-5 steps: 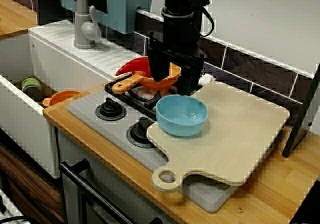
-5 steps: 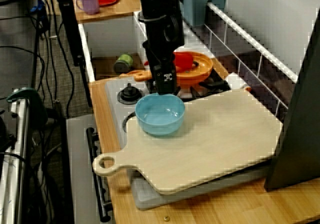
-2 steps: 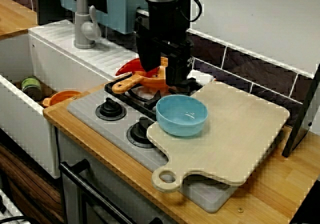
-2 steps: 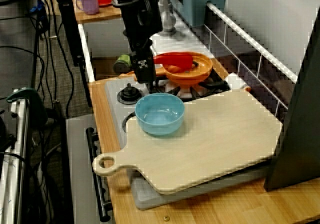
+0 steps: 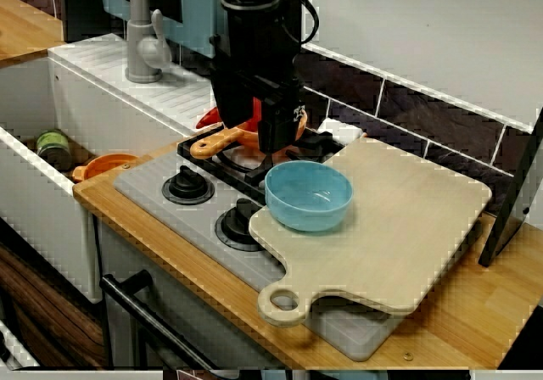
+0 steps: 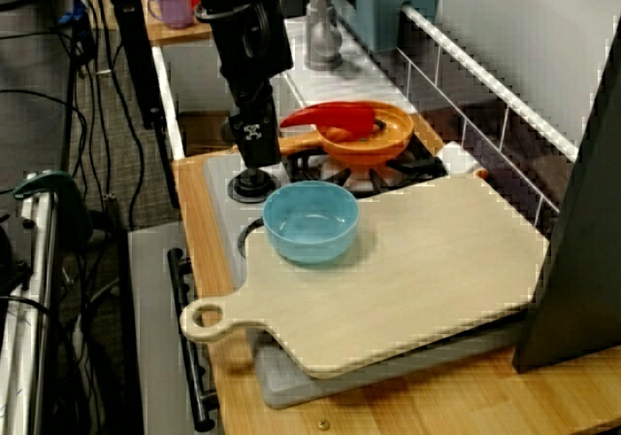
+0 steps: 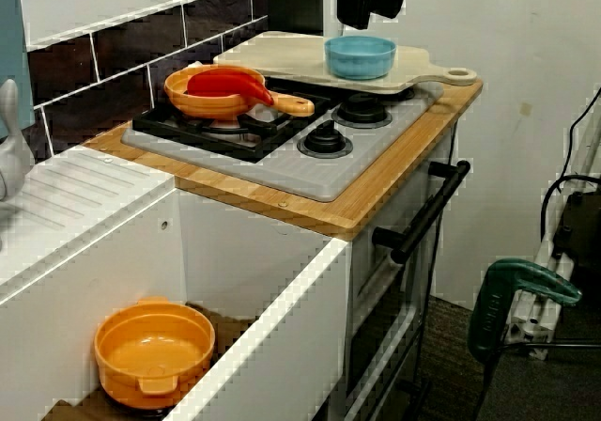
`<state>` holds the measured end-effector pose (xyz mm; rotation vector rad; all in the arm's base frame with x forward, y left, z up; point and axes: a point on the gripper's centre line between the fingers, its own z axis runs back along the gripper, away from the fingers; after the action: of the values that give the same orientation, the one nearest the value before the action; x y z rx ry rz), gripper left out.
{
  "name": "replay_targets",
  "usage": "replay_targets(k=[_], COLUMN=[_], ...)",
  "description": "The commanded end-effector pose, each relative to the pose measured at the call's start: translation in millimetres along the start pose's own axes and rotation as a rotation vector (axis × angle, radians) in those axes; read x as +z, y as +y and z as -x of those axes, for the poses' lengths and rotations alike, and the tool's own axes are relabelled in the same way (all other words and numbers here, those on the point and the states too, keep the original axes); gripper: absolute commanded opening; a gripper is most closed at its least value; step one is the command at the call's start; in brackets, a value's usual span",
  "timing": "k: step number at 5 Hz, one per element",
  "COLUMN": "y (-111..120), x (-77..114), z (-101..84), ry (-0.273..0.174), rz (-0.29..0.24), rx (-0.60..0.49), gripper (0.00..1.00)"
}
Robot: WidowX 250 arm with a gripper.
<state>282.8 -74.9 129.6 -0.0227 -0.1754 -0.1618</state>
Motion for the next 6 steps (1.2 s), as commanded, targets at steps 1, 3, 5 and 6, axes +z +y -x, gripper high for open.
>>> replay_targets(k=[1,3,5,6], y=[-5,-5,-10,-16], x=[3.2,-2.2,-13.8,-18.8], z=[6.9,20.0,27.6,30.5], ry=[-0.003,0.01,-0.008,-0.013], rz=[0.024,0.041,0.011,0.001], rx=[-0.113,-0.198,-0.196,-0.187], gripper=[1.0,1.0,1.0,1.0])
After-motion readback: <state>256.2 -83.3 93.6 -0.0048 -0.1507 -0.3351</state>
